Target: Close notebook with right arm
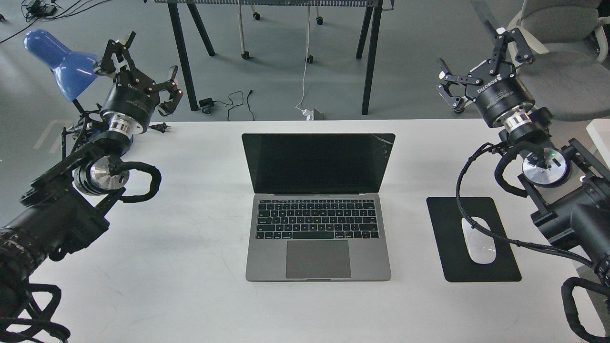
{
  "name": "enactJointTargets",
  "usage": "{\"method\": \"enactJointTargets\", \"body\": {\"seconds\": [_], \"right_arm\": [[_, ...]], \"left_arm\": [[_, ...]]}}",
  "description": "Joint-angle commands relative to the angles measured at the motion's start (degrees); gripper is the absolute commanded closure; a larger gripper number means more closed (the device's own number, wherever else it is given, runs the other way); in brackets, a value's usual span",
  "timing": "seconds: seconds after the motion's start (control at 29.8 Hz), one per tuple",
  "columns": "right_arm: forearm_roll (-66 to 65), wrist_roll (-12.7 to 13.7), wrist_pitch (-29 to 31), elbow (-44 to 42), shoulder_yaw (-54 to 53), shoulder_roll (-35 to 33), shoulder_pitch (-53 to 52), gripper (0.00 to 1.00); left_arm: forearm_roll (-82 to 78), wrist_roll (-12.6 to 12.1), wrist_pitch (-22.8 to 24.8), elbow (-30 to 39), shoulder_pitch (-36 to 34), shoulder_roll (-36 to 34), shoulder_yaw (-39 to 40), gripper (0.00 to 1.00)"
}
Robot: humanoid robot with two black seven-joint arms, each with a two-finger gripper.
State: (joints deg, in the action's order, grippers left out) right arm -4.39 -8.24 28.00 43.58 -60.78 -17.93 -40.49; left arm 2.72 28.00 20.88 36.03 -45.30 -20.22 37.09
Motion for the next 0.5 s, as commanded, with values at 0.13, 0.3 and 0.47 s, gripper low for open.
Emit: {"method": "enactJointTargets", "body": {"seconds": [0.13,0.3,0.47], "right_arm": [[0.0,0.0,0.0,0.0,0.0,0.0,0.1,0.0],[-0.2,0.1,0.0,0.2,1.2,0.0,-0.3,0.0],[-0.9,0.3,0.0,0.0,6.2,-0.1,-6.0,0.0]], "left_arm": [[-0.1,0.0,-0.7,0.0,0.0,0.1,0.0,0.0],[0.0,0.0,-0.1,0.0,0.0,0.1,0.0,0.0],[0.0,0.0,-0.1,0.0,0.0,0.1,0.0,0.0]]}}
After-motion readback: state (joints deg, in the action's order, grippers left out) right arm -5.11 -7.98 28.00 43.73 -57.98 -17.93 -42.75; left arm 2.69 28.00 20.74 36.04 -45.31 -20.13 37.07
